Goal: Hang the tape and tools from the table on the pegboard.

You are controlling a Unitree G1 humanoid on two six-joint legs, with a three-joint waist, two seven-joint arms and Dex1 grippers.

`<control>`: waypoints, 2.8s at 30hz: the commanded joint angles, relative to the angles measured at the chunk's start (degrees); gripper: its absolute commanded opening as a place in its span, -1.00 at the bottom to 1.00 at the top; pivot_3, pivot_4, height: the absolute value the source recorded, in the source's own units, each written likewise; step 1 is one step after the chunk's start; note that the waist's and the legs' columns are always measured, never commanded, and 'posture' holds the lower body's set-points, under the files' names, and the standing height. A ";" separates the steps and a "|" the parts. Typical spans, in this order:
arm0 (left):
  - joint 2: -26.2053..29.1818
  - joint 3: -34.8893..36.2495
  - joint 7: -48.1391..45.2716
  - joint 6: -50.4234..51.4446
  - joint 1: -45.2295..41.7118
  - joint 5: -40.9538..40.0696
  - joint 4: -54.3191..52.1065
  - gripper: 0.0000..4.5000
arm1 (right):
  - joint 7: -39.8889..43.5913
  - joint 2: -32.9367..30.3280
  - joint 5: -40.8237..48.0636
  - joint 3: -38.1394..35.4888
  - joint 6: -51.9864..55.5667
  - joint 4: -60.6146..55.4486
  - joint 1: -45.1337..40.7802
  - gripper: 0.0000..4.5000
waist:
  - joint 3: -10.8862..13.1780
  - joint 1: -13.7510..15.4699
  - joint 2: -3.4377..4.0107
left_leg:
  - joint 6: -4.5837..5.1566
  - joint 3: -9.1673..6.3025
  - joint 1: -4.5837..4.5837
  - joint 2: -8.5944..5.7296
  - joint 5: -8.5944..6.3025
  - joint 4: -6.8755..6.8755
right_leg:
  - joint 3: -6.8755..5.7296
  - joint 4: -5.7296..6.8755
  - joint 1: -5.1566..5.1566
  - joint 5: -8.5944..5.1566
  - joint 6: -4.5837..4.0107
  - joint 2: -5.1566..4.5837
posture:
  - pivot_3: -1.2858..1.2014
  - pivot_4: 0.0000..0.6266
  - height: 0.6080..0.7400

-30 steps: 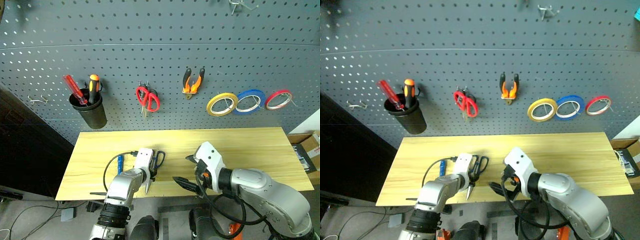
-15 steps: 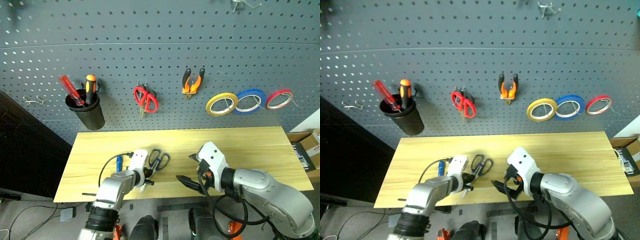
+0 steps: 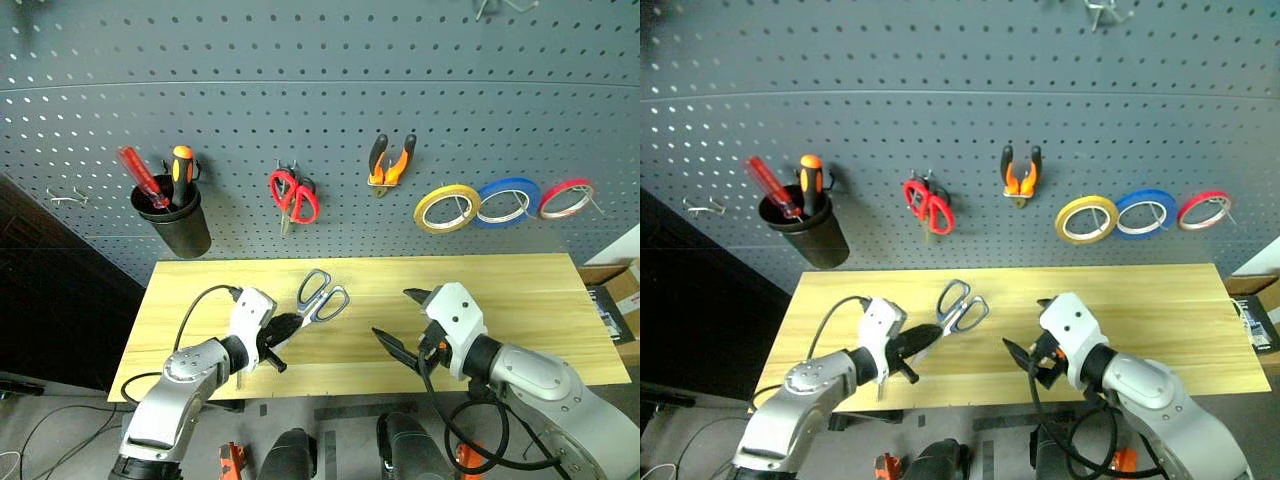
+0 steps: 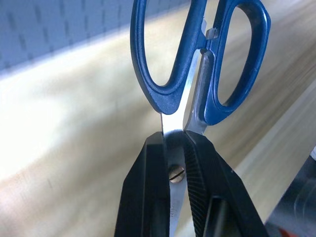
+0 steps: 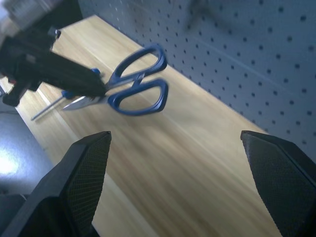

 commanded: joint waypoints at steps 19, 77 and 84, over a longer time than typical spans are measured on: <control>-0.12 8.70 9.22 -11.54 -5.68 -0.11 -9.52 -0.92 | 5.44 -1.15 6.40 -6.76 -9.47 -1.12 -1.14 1.00 | -0.20 0.24 -0.31 | 0.02 0.06 0.01 -0.02 0.00 0.03 | -0.02 0.08 0.03 0.00 0.00 0.13 | 0.02 -0.40 1.00; -2.48 5.14 25.54 29.09 -14.73 5.82 25.09 0.91 | -3.54 4.85 17.16 1.42 19.07 -0.02 -16.67 1.00 | -0.44 0.26 -0.50 | 0.06 -0.04 0.06 -0.20 0.00 0.95 | 0.02 1.03 0.01 0.03 -0.04 0.09 | 0.01 -0.34 1.00; -3.65 5.49 24.83 25.16 -15.30 5.79 28.20 0.02 | -2.98 3.73 17.03 1.82 18.72 0.22 -16.83 1.00 | -0.47 0.25 -0.50 | 0.05 -0.04 0.06 -0.18 0.00 0.95 | 0.03 1.03 0.01 0.03 -0.04 0.02 | 0.00 -0.38 1.00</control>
